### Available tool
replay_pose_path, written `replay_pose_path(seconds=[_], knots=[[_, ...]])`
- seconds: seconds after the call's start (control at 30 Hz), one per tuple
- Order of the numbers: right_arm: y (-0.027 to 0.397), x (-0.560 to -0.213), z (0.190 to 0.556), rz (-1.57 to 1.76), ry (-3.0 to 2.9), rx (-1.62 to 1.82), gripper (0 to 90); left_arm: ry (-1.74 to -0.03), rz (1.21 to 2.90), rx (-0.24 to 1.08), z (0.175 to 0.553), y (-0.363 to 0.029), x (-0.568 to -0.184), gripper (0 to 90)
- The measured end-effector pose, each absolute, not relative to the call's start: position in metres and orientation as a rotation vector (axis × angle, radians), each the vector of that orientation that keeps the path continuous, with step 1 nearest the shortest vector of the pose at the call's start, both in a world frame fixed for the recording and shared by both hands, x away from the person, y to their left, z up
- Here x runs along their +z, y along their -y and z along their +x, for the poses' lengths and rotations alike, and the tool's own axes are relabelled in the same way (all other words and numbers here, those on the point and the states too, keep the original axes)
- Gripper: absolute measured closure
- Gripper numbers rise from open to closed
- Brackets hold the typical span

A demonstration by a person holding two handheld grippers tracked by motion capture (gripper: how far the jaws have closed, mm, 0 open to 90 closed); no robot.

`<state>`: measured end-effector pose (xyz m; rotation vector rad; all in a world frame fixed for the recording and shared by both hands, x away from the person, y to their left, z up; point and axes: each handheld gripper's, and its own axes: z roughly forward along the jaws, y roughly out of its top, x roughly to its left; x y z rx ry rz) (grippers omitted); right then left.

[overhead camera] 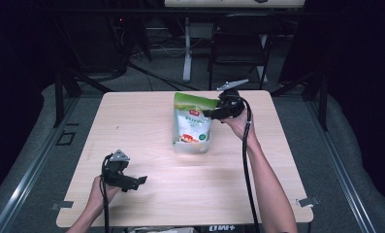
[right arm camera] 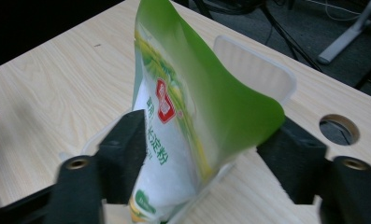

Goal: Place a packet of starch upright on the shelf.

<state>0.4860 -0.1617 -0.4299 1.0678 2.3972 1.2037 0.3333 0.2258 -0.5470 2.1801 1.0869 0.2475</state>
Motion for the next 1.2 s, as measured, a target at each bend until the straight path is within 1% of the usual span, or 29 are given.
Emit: replay_pose_path(seconds=[0.1, 0.17, 0.4, 0.7, 0.97, 1.1, 1.2], knots=[[0.165, -0.424, 0.479, 1.07, -2.406, 1.193, 19.6, -1.09, 2.177, 0.247, 0.333, -0.226, -0.547, 0.3], [0.168, -0.421, 0.472, 1.077, -2.416, 1.175, 15.8, -1.092, 2.177, 0.247, 0.333, -0.226, -0.547, 0.3], [0.18, -0.413, 0.446, 1.095, -2.44, 1.132, 9.7, -1.087, 2.184, 0.255, 0.333, -0.226, -0.547, 0.3], [0.201, -0.418, 0.4, 1.111, -2.45, 1.084, 8.3, -1.088, 2.186, 0.257, 0.333, -0.226, -0.547, 0.3], [0.217, -0.451, 0.364, 1.154, -2.442, 1.011, 9.2, -1.085, 2.189, 0.259, 0.333, -0.226, -0.547, 0.3], [0.222, -0.472, 0.353, 1.177, -2.449, 0.987, 10.0, -1.087, 2.189, 0.253, 0.333, -0.225, -0.547, 0.3], [0.227, -0.481, 0.35, 1.206, -2.454, 1.006, 12.7, -1.084, 2.191, 0.256, 0.333, -0.225, -0.547, 0.3]])
